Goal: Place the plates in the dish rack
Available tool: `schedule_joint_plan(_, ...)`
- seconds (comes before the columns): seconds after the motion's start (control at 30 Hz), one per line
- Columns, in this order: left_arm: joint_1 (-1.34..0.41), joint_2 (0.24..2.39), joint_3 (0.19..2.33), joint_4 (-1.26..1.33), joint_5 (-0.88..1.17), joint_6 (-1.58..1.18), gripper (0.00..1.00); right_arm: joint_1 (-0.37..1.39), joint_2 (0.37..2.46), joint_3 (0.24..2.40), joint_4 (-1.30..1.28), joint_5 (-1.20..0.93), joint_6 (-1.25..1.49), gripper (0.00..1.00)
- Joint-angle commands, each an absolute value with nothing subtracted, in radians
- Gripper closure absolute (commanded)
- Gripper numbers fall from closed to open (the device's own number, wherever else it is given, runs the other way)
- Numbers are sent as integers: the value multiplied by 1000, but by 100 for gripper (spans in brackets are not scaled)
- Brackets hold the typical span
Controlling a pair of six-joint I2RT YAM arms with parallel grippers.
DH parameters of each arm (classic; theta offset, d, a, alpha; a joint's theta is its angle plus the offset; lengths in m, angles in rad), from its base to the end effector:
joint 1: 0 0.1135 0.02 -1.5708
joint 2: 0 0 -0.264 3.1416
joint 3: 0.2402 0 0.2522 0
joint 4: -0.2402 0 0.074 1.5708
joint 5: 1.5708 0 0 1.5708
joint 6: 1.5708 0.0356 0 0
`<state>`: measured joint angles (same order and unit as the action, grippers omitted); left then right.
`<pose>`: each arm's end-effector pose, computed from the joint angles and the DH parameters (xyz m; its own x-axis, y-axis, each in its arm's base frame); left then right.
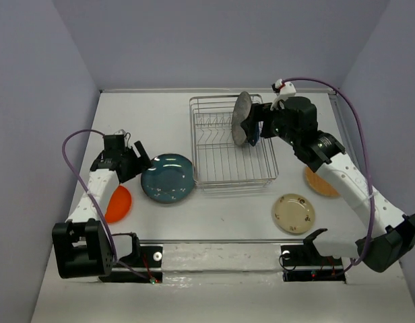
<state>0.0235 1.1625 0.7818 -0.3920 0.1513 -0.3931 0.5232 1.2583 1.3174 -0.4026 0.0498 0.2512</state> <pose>0.2431 0.0003 0.2443 -0.6771 -0.3947 -0.6211 -0.1891 0.9090 -0.3715 0.2460 0.1399 0.4022 -0.3965 0.0579 -0.9162 -0.3715 0.9025 0.2178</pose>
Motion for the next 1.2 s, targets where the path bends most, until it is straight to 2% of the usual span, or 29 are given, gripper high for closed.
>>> schedule_joint_plan(0.0, 51, 1226, 810, -370, 187, -362, 13, 522, 1206, 1282, -319, -58, 275, 6)
schedule_joint_plan(0.27, 91, 1356, 746, -291, 247, -373, 19, 522, 1180, 1267, -310, -90, 281, 6)
schedule_joint_plan(0.4, 91, 1376, 729, -258, 275, -379, 27, 522, 1175, 1256, -307, -101, 288, 6)
schedule_joint_plan(0.63, 98, 1437, 644, -175, 340, -388, 32, 522, 1177, 1239, -295, -115, 305, 7)
schedule_joint_plan(0.77, 103, 1439, 637, -160, 354, -394, 49, 522, 1173, 1229, -291, -112, 313, 7)
schedule_joint_plan(0.8, 107, 1446, 638, -163, 354, -393, 62, 522, 1172, 1227, -287, -109, 317, 7)
schedule_joint_plan(0.87, 113, 1442, 640, -164, 351, -390, 77, 522, 1170, 1218, -284, -109, 322, 7)
schedule_joint_plan(0.9, 123, 1437, 640, -166, 342, -388, 93, 522, 1169, 1212, -282, -109, 325, 7)
schedule_joint_plan(1.17, 167, 1297, 644, -179, 262, -397, 95, 522, 1169, 1200, -278, -133, 339, 7)
